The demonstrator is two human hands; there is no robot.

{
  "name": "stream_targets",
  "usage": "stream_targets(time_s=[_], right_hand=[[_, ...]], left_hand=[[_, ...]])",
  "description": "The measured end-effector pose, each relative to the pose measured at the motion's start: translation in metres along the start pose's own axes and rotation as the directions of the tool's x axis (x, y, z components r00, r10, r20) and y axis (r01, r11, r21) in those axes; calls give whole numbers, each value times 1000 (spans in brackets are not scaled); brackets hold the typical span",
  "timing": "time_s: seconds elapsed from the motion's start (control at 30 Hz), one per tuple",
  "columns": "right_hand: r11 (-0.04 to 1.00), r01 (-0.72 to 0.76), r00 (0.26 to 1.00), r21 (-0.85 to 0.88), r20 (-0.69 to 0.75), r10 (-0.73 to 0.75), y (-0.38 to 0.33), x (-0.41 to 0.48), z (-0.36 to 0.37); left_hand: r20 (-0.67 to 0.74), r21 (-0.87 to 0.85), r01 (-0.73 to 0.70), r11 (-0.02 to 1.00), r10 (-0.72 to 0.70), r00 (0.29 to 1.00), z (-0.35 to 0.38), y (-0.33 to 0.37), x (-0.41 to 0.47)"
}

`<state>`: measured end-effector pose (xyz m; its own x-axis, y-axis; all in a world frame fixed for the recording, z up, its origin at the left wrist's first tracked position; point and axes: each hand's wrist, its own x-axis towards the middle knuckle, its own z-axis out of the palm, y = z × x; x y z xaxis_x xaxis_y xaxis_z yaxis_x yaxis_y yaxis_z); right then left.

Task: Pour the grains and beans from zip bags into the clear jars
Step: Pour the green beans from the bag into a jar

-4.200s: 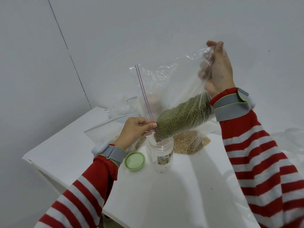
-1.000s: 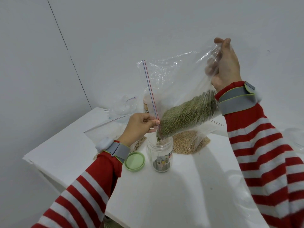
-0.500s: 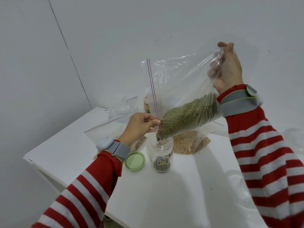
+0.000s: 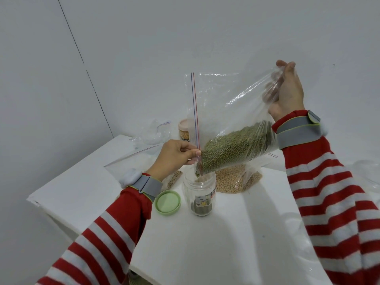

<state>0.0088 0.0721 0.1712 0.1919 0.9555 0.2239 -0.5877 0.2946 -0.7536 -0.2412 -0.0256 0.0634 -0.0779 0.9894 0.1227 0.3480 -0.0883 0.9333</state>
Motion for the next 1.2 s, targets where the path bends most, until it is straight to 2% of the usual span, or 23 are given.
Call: stream_targets(time_s=[0.97, 1.1, 1.2], right_hand=[[999, -33, 999, 22, 19, 32, -1, -6, 5], [999, -45, 998, 28, 33, 44, 0, -10, 5], [997, -55, 998, 56, 35, 53, 0, -13, 5]], left_hand=[[-30, 13, -45, 999, 46, 999, 4, -18, 6], [-8, -37, -38, 999, 38, 999, 11, -24, 2], [35, -5, -70, 998, 71, 997, 14, -29, 0]])
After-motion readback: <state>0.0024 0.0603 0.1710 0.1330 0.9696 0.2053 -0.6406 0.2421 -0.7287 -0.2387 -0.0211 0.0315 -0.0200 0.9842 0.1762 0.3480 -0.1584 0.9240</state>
